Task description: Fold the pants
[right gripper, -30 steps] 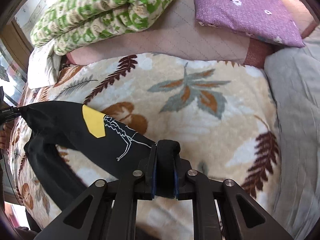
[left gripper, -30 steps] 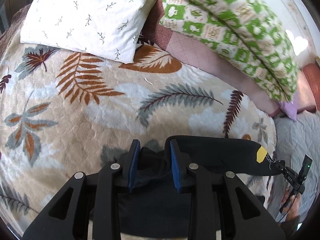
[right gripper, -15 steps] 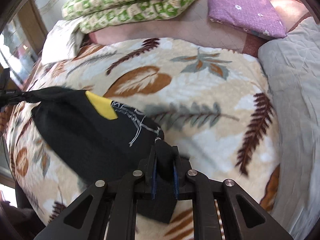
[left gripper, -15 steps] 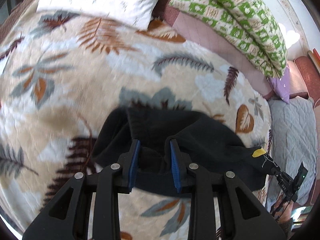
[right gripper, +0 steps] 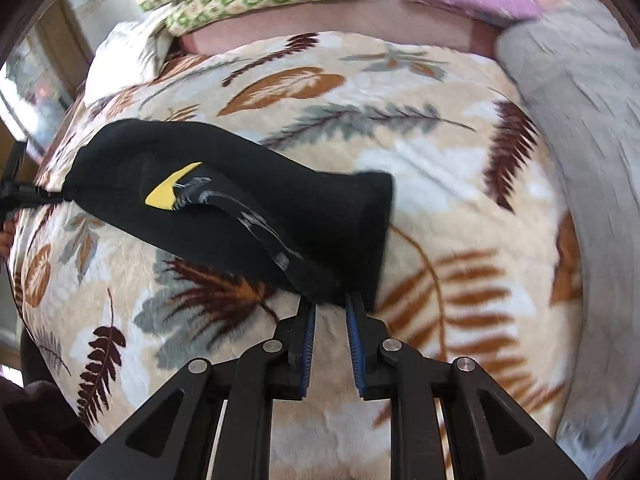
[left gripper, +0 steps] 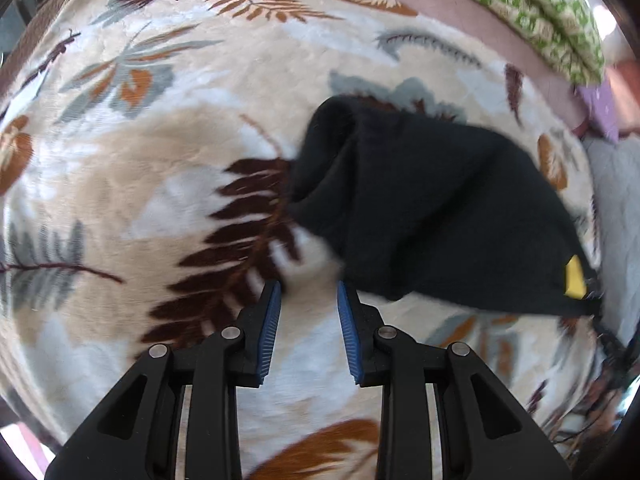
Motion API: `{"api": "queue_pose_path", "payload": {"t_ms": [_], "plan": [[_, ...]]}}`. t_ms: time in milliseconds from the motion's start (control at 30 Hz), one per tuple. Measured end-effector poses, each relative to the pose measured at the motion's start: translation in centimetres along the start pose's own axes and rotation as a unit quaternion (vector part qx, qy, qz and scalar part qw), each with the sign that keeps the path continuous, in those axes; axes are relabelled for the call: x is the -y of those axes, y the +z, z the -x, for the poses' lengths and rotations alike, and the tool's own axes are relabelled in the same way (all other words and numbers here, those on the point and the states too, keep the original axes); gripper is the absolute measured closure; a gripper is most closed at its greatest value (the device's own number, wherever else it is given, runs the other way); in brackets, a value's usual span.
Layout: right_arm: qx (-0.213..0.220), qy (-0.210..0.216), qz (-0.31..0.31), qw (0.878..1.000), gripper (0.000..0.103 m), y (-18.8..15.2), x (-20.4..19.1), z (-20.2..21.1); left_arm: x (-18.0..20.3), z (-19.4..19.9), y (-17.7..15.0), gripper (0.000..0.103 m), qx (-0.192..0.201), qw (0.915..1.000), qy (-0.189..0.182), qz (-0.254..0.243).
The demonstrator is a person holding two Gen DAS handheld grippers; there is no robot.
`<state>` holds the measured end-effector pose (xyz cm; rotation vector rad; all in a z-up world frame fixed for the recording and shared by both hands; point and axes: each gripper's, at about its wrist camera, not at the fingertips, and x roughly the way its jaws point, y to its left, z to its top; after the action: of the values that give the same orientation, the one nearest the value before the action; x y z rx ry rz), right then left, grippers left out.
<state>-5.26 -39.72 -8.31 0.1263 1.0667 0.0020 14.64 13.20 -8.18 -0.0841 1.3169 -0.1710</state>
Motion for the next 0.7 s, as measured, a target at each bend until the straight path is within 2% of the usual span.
{"api": "queue_pose_path", "payload": {"t_ms": [100, 167, 233, 300, 333, 400, 567, 667, 700], "plan": [[0.013, 0.004, -0.043, 0.999, 0.085, -0.8, 1.3, 1.4, -0.8, 1.5, -0.7, 0.076, 0.017, 0.9999, 0.002, -0.002], [0.032, 0.031, -0.091, 0.995, 0.082, -0.9, 2.2, 2.8, -0.4, 3.2, -1.1, 0.076, 0.038, 0.9992, -0.001, -0.011], [0.045, 0.06, -0.137, 0.988, 0.068, -0.7, 2.7, 3.7, 1.2, 4.7, -1.7, 0.076, 0.057, 0.9978, -0.012, -0.033], [0.052, 0.081, -0.18, 0.979, 0.061, -0.7, 2.9, 4.1, 4.3, 5.9, -2.6, 0.073, 0.071, 0.9948, -0.024, -0.069], [0.053, 0.093, -0.205, 0.973, 0.061, -0.7, 3.0, 4.1, 5.3, 6.1, -2.9, 0.067, 0.073, 0.9938, -0.028, -0.079], [0.048, 0.127, -0.266, 0.954, 0.06, -1.0, 3.4, 3.7, 8.4, 6.2, -3.7, 0.058, 0.079, 0.9912, -0.035, -0.1], [0.044, 0.221, -0.397, 0.89, 0.059, -2.3, 4.2, 1.5, 13.2, 4.9, -3.5, 0.057, 0.065, 0.9883, -0.07, -0.119], [0.055, 0.247, -0.449, 0.857, 0.058, -2.7, 4.3, 0.1, 14.3, 4.1, -3.3, 0.057, 0.048, 0.9895, -0.08, -0.11], [0.044, 0.246, -0.466, 0.849, 0.058, -2.9, 4.3, -0.5, 14.5, 4.1, -3.5, 0.057, 0.046, 0.9895, -0.086, -0.108]]}}
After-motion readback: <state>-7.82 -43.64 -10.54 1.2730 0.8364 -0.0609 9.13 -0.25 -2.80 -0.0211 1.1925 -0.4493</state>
